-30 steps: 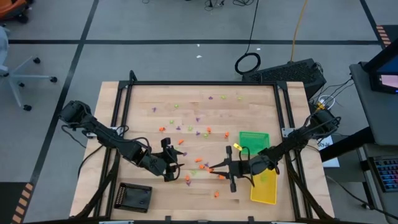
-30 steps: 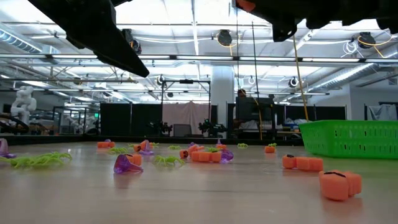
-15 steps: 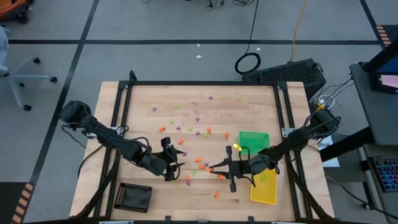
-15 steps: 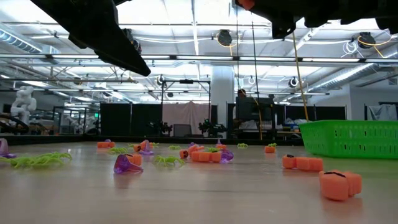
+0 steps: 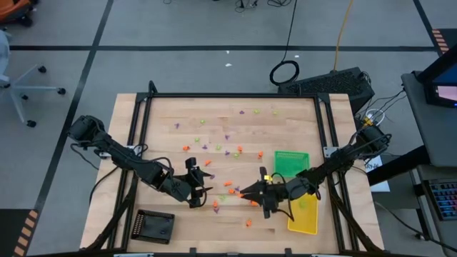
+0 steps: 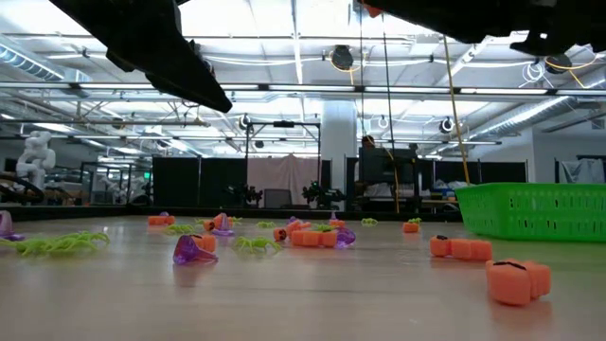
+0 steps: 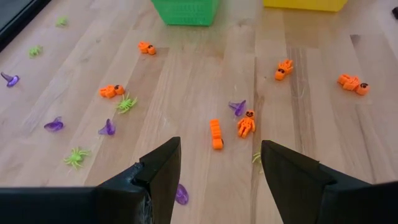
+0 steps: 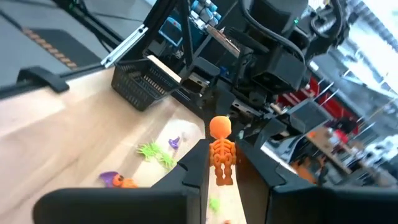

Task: Sort Halloween decoration
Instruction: Put the orange skeleton toy into the green bin

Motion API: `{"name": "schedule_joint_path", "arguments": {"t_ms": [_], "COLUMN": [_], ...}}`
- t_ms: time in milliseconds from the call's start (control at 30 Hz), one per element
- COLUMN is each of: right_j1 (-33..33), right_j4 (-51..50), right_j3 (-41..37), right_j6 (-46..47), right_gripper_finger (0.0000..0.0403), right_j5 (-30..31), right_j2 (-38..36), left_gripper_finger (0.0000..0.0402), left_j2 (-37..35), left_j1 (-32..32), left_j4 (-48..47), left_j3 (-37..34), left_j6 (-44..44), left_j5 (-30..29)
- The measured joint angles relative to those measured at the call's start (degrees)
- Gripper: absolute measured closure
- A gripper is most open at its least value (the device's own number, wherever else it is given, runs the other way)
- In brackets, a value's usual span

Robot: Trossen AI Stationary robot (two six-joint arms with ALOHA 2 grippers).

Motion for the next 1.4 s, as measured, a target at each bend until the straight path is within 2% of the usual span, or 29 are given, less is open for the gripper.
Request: {"name": "schedule_joint_path", "arguments": {"t_ms": [533,700,967,1400], "right_j1": [0.02,0.02,0.02,0.02], "right_j4": [0.00,-0.48,-0.46,-0.50], "right_j3": [0.00,0.00,0.00,0.02], "right_j6": [-2.67,2.55,3.78,12.58], "right_gripper_finger": [0.0353,0.0353,0.0353,0.0353], "right_j5": [0.07,0.02,0.00,-0.03], "right_j2": [0.00,0.00,0.00,0.00], "left_gripper_finger": [0.0178,0.0178,0.0178,0.0178], "left_j2": [0.00,0.00,0.00,0.01], "left_j1": [0.00,0.00,0.00,0.00], "left_j4": [-0.02,0.00,0.00,0.00], "left_j3": [-0.02,-0.02,-0.02,-0.02], "left_j6": [0.15,0.14,0.09,-0.01], "left_j5": [0.01,0.01,-0.01,0.01]}}
